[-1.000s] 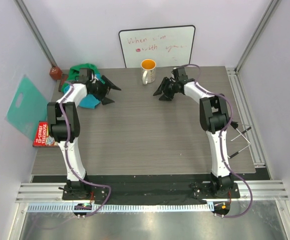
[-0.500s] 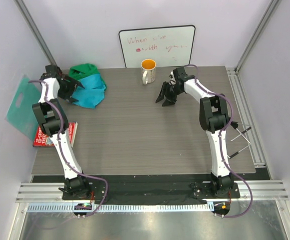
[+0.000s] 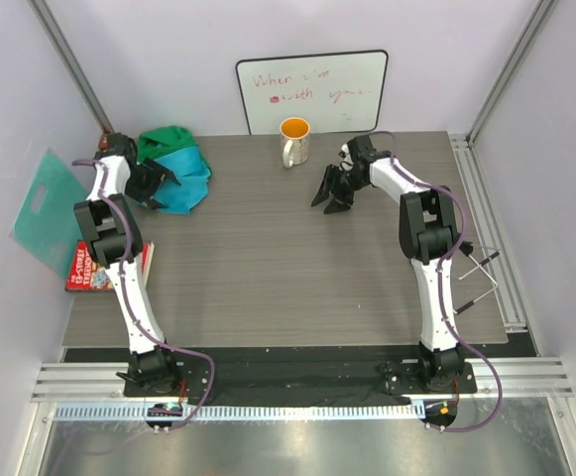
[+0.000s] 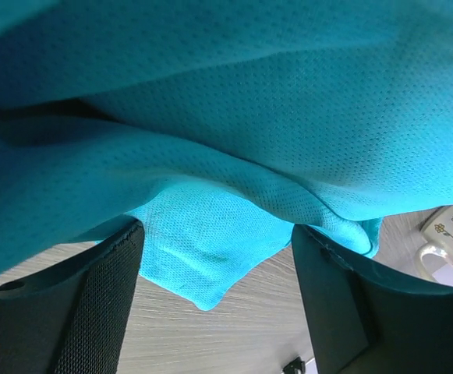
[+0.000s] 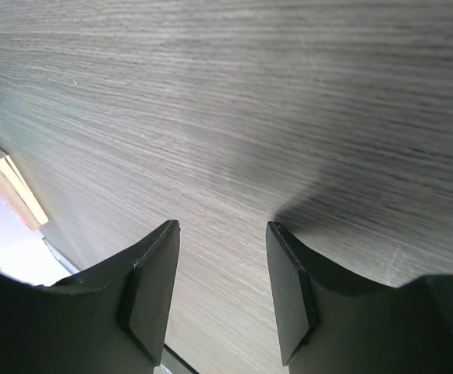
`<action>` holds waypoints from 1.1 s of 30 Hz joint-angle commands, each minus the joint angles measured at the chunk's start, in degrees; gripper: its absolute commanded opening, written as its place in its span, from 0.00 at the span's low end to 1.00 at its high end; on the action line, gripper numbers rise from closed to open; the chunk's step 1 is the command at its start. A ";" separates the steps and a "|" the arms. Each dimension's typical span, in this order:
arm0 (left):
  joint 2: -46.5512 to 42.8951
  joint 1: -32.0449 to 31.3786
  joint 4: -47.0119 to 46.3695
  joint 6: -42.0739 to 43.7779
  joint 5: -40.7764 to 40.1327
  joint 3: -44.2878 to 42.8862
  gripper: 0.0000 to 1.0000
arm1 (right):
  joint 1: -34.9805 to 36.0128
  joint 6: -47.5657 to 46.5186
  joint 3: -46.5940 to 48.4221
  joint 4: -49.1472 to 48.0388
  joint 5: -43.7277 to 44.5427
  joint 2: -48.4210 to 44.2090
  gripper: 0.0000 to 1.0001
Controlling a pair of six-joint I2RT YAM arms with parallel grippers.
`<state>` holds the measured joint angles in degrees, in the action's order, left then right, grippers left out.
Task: Fold and stack the t-shirts
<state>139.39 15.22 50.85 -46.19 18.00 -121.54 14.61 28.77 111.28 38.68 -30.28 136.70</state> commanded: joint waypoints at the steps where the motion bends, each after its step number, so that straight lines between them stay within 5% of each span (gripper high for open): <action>1: 2.03 -0.46 -0.23 0.93 -1.04 -1.34 0.77 | -0.37 -1.27 -1.95 1.75 0.23 -2.41 0.55; 8: 2.80 -2.12 1.17 0.93 -6.04 -0.80 0.70 | -0.64 -0.65 -2.04 1.67 -0.91 -2.50 0.53; 14: 4.05 -6.43 5.13 0.84 -10.61 -0.64 0.00 | -0.99 -0.21 -2.12 1.67 -1.44 -2.50 0.52; 24: -3.41 -10.30 -0.84 0.93 -8.77 3.94 0.00 | -0.99 0.05 -4.49 1.23 -1.36 -1.97 0.51; 33: -23.89 -10.92 -7.24 -3.47 -11.76 2.01 0.00 | -1.16 0.75 -4.06 1.22 -1.62 -1.18 0.50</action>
<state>129.47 4.21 50.02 -47.88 8.97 -116.42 13.54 29.85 107.63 38.00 -34.33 135.74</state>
